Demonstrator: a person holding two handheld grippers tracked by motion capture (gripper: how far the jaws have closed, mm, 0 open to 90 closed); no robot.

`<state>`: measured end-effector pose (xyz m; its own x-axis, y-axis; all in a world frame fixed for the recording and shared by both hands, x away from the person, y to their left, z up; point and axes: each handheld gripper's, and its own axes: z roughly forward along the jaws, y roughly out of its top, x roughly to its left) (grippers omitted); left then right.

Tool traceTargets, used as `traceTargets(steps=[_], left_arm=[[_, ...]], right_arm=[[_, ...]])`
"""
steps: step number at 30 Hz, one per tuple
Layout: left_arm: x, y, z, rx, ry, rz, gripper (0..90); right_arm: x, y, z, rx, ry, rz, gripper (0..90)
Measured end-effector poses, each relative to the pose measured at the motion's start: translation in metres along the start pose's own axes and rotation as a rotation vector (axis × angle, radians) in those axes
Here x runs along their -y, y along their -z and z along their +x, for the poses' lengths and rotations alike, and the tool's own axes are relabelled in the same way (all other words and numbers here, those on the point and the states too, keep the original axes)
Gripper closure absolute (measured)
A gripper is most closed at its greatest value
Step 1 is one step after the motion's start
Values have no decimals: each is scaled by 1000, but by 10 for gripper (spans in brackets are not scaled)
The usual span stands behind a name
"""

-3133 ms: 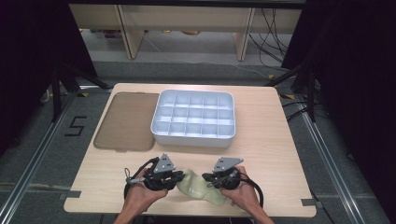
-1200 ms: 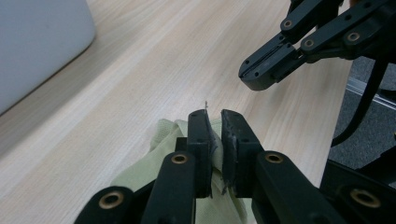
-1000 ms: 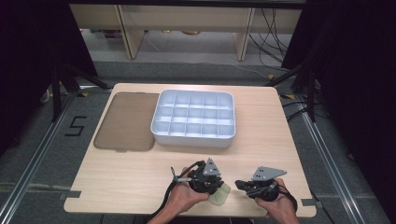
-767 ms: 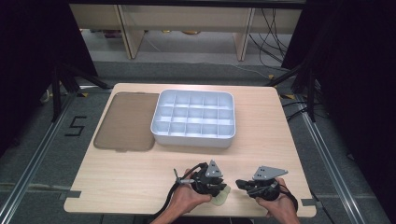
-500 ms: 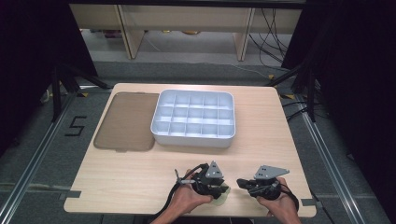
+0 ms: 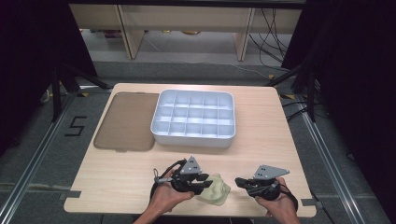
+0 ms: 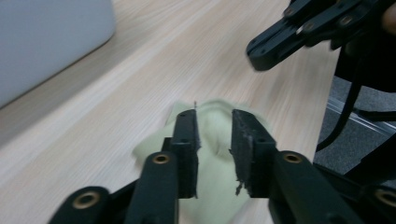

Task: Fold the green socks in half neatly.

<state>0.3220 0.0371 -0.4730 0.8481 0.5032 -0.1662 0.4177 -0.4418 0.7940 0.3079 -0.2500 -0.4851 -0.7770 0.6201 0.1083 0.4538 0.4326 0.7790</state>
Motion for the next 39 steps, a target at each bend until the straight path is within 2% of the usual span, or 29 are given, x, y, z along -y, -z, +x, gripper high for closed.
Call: traceTargets(steps=[1,2,3,4,6,7,9,11,14,15,18,19,22,23,26,27,28,29,31,34,36,37,38,39], left_arm=[[5,0,1,2,3,12,767],[9,-1,2,-8,-9,32,767],[13,-3,2,-11,-4,40,778],[16,-4,3,-15,-21,63,785],[21,-9,1,-17,2,65,793],[22,-10,3,-22,-32,93,795],[25,-18,2,-20,-50,119,802],[26,-22,0,-23,-43,128,804],[26,-22,-1,-24,-67,133,810],[27,-22,-2,-30,-50,129,810],[28,-21,-3,-36,-44,131,812],[29,-22,-6,-52,-23,129,813],[30,-21,-8,-64,-37,133,818],[30,-20,-11,-59,-24,134,820],[31,-20,-13,-67,-21,125,821],[31,-19,-12,-69,-25,130,821],[31,-19,-11,-63,-38,137,821],[32,-19,-13,-73,-26,128,821],[32,-19,-13,-75,-24,128,821],[32,-18,-12,-75,-30,135,805],[31,-17,-13,-72,5,118,777],[25,-14,-10,-81,-19,102,770],[25,-14,-10,-81,-19,102,770],[22,-13,-8,-86,-11,83,770]], right_arm=[[-2,-2,2,-6,16,-6,876],[-2,-2,2,-6,16,-6,876],[-4,-3,3,-12,17,-2,876],[-4,-4,4,-9,21,-9,876],[-7,-6,7,-21,29,-8,876],[-8,-7,10,-28,15,-2,876],[-13,-11,15,-44,49,-13,876],[-15,-14,17,-52,58,-11,876],[-17,-20,23,-66,79,1,876],[-18,-22,26,-69,73,8,876],[-19,-25,28,-88,82,13,876],[-19,-27,30,-84,95,16,876],[-19,-29,33,-91,97,29,876],[-17,-32,35,-103,112,46,877],[-15,-35,36,-103,115,73,879],[-12,-38,34,-79,135,104,883],[-12,-38,34,-79,135,104,883],[-9,-40,33,-45,156,144,889],[-7,-41,31,-44,154,157,892],[-5,-42,30,-49,134,132,893],[-6,-40,30,-50,143,153,891],[-8,-40,30,-52,141,141,888],[-8,-40,30,-52,141,141,888],[-13,-37,28,-47,130,106,889]])
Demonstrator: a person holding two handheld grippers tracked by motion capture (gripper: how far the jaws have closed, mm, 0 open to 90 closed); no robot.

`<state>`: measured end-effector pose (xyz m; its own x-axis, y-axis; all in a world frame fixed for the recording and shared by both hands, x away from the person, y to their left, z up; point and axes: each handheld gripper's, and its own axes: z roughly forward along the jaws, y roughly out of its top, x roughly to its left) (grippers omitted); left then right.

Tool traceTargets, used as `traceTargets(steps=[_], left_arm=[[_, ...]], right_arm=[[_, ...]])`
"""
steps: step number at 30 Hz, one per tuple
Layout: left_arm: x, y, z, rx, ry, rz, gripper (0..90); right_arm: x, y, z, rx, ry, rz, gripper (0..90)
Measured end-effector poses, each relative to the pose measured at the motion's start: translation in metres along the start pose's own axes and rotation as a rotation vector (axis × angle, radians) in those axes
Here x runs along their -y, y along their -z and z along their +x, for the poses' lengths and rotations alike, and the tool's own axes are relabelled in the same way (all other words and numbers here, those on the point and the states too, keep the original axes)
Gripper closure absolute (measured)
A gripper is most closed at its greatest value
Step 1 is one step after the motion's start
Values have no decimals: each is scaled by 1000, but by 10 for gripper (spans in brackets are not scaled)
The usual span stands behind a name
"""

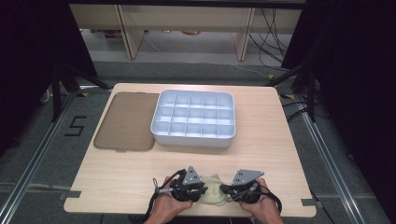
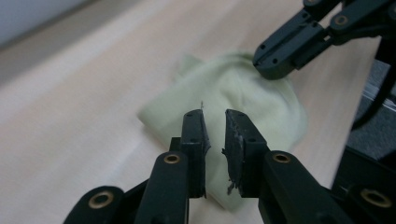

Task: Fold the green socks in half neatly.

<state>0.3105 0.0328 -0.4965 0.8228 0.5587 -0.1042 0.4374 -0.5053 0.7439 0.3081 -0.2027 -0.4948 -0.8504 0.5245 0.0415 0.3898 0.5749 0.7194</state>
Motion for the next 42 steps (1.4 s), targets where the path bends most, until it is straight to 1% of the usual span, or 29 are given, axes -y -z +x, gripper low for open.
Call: traceTargets(steps=[1,2,3,4,6,8,10,11,12,13,14,16,18,21,22,23,24,26,27,28,29,30,33,34,35,37,40,41,42], left_arm=[[-4,1,4,-7,-13,-2,770],[-9,-2,10,-12,-7,-20,771],[-9,-2,10,-12,-7,-20,771],[-9,-5,14,-32,-23,-14,771],[-8,-15,21,-19,21,-3,780],[-7,-18,20,-26,19,8,782],[-6,-20,20,-41,-31,20,782],[-6,-20,20,-30,-37,20,782],[-6,-17,18,-34,-11,4,777],[-6,-17,18,-34,-11,4,773],[-6,-12,17,-34,8,-13,767],[-6,-7,18,-33,-6,-18,759],[-1,4,14,-30,20,-32,714],[3,11,14,-28,10,-38,706],[5,13,12,-18,25,-42,705],[7,16,11,-22,15,-39,705],[9,16,8,-7,26,-48,698],[12,18,5,1,13,-21,677],[14,18,3,-2,31,-16,677],[17,18,1,9,53,-7,624],[17,18,1,9,53,-7,591],[19,17,0,13,93,7,571],[19,17,3,20,103,32,487],[19,16,3,27,130,28,465],[19,14,2,22,182,20,465],[18,16,4,25,185,36,454],[16,14,4,25,209,44,441],[16,13,4,24,233,38,439],[16,12,6,25,219,49,437]], right_arm=[[0,0,0,0,0,0,889],[-7,2,-3,15,9,-18,889],[-7,2,-3,15,9,-18,889],[-10,1,-5,22,14,-22,889],[-14,-8,-10,28,28,-3,890],[-15,-12,-12,28,30,10,892],[-13,-18,-14,40,38,25,897],[-14,-17,-15,31,26,38,897],[-13,-15,-16,35,30,35,895],[-13,-14,-15,31,14,34,893],[-13,-13,-15,29,13,24,890],[-13,-12,-14,29,10,23,890],[-15,-8,-14,34,13,-2,888],[-15,-6,-13,36,16,-12,888],[-14,-5,-12,32,16,-14,886],[-14,-5,-12,32,16,-14,886],[-14,-4,-12,29,15,-8,886],[-14,-4,-12,32,18,-19,885],[-14,-4,-12,32,18,-19,885],[-14,-3,-11,31,14,-23,884],[-14,-3,-11,31,14,-23,884],[-14,-1,-11,30,15,-24,884],[-13,0,-11,23,22,-29,884],[-13,1,-11,29,13,-28,882],[-13,1,-11,29,13,-28,882],[-12,1,-11,28,19,-33,881],[-12,1,-11,22,6,-33,877],[-12,1,-11,25,3,-32,875],[-12,1,-11,26,3,-32,873]])
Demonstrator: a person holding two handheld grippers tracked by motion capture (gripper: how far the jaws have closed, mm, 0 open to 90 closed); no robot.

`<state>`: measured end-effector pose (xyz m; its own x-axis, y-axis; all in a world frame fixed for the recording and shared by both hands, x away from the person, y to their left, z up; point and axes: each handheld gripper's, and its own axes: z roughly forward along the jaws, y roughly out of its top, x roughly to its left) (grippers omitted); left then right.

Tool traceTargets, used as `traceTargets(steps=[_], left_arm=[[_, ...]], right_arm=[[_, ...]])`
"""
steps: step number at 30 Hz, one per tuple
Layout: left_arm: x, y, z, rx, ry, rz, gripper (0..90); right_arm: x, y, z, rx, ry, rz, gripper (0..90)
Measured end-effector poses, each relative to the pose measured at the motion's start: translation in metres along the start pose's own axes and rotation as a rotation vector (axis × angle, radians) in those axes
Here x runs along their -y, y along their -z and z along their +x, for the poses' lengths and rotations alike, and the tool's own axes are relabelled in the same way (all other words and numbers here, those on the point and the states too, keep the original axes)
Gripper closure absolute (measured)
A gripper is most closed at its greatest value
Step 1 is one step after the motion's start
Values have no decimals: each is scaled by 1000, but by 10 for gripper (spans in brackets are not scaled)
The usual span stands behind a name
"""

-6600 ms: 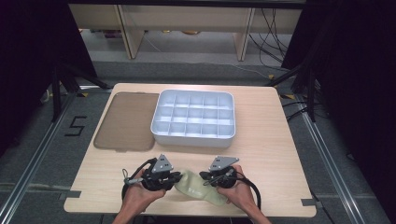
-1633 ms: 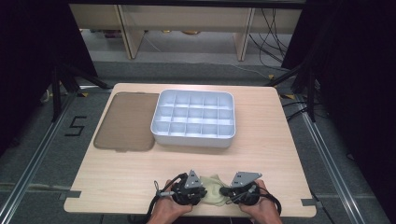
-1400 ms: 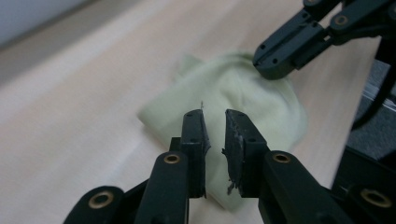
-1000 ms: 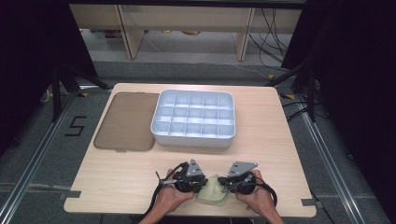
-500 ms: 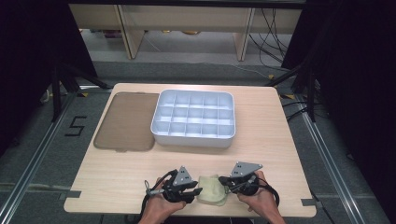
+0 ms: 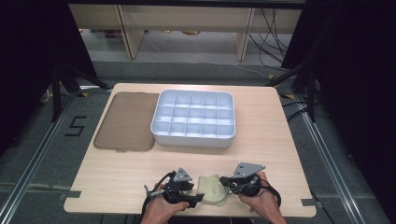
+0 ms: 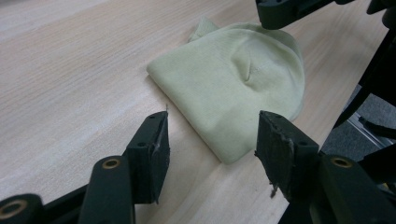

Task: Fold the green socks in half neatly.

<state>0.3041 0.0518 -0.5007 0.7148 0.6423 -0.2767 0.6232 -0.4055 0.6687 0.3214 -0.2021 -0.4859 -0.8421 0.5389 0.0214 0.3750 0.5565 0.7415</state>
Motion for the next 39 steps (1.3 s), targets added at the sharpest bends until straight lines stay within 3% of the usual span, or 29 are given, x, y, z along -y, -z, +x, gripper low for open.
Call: traceTargets(steps=[2,7,12,15,17,21,26,32,34,39], left_arm=[[-1,-4,-1,-5,31,7,433],[-3,-8,-1,8,24,16,410],[-2,-12,-4,-6,14,30,449],[-1,-12,-4,-25,31,8,466],[0,-13,-4,-30,46,-9,507],[3,-13,-8,-48,1,-11,560],[6,-14,-9,-77,7,-29,649],[7,-14,-9,-72,24,-49,738],[6,-13,-8,-61,2,-46,779],[5,-13,-7,-76,-17,-54,815]], right_arm=[[0,0,0,2,13,-6,870],[0,-2,0,-7,26,-7,867],[0,-1,-1,-8,31,-13,866],[1,-1,0,-20,24,-8,865],[0,0,0,-12,24,-10,864],[0,1,0,-9,16,-7,863],[1,2,0,-5,31,-11,863],[1,3,0,-4,29,-23,864],[1,3,0,-16,21,-17,864],[0,3,1,-16,32,-27,864]])
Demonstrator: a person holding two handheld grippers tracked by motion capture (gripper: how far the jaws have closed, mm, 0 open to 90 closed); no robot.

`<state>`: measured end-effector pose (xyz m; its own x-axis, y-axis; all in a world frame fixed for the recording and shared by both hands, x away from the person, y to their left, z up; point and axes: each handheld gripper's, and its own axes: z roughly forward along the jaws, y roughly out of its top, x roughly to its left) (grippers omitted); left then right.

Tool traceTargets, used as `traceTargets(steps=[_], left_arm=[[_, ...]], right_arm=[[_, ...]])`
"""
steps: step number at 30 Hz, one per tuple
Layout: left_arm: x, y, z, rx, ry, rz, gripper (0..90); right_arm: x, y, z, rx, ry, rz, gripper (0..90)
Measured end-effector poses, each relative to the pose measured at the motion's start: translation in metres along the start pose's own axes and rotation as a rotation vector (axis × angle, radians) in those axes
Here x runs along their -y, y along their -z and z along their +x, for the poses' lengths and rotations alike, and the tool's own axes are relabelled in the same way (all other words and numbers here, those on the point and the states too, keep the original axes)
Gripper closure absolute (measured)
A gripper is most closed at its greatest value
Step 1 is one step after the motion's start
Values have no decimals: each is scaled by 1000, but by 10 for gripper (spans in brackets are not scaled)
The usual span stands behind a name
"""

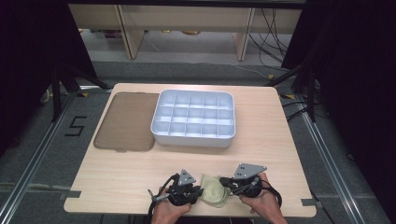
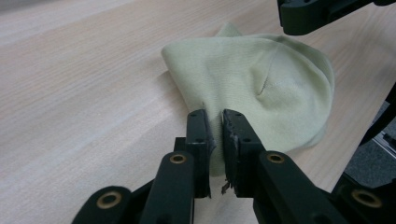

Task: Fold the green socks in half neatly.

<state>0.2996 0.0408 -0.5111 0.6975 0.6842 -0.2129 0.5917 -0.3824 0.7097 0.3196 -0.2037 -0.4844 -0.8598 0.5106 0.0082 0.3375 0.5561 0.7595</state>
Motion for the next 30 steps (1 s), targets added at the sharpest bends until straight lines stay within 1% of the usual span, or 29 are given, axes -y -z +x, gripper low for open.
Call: traceTargets(steps=[1,2,3,4,5,6,7,8,9,10,11,12,13,14,15,16,17,18,19,20,21,22,24,25,26,27,28,30], left_arm=[[0,0,0,-2,15,-8,819],[-1,0,1,-5,13,-18,819],[-1,1,2,-15,4,-5,822],[-2,2,3,-15,7,-10,824],[-2,3,4,-20,-2,-11,827],[-2,4,5,-20,1,-7,828],[-3,5,6,-27,-8,-13,829],[-3,5,6,-27,-8,-13,829],[-4,6,8,-34,-23,-6,829],[-5,7,8,-39,-24,-7,829],[-6,6,7,-47,-1,-17,830],[-6,6,7,-47,-1,-17,831],[-7,7,8,-56,-12,-16,830],[-8,7,8,-51,-9,-22,830],[-9,9,9,-48,-29,-11,830],[-9,9,8,-51,-27,-15,831],[-10,10,9,-62,-34,-16,830],[-10,9,8,-50,-15,-27,830],[-10,10,9,-49,-22,-24,830],[-10,10,9,-48,-20,-27,830],[-11,11,9,-49,-24,-25,831],[-11,11,9,-48,-25,-25,831],[-12,12,9,-54,-26,-32,831],[-13,14,10,-49,-45,-20,831],[-13,14,10,-51,-43,-21,831],[-13,13,9,-52,-36,-25,831],[-13,14,9,-52,-42,-22,831],[-13,13,10,-46,-40,-20,831]], right_arm=[[0,0,0,-4,0,-2,865],[0,0,0,-4,0,-2,865],[0,0,1,-5,1,-1,865],[0,0,1,-8,-2,-4,865],[0,-1,2,-10,-6,-8,865],[-1,-1,3,-14,-2,-12,866],[-1,-1,4,-19,-4,-12,866],[-1,-1,4,-19,-4,-12,866],[-2,-2,6,-23,5,-17,866],[-2,-2,7,-30,9,-15,866],[-3,-4,11,-33,0,-13,866],[-3,-4,11,-33,0,-13,866],[-5,-6,14,-44,13,-13,866],[-5,-6,14,-44,13,-13,866],[-5,-8,15,-50,16,-8,866],[-6,-9,18,-49,11,-6,867],[-7,-12,21,-61,15,0,868],[-7,-12,21,-61,15,0,868],[-9,-16,24,-73,29,-8,870],[-9,-16,24,-73,29,-8,870],[-10,-18,28,-89,22,-3,872],[-11,-20,29,-94,32,2,872],[-11,-23,31,-103,33,7,873],[-12,-28,34,-111,48,14,873],[-12,-28,34,-111,48,14,873],[-13,-33,36,-119,61,24,874],[-13,-35,37,-120,60,31,875],[-12,-37,38,-119,58,33,875]])
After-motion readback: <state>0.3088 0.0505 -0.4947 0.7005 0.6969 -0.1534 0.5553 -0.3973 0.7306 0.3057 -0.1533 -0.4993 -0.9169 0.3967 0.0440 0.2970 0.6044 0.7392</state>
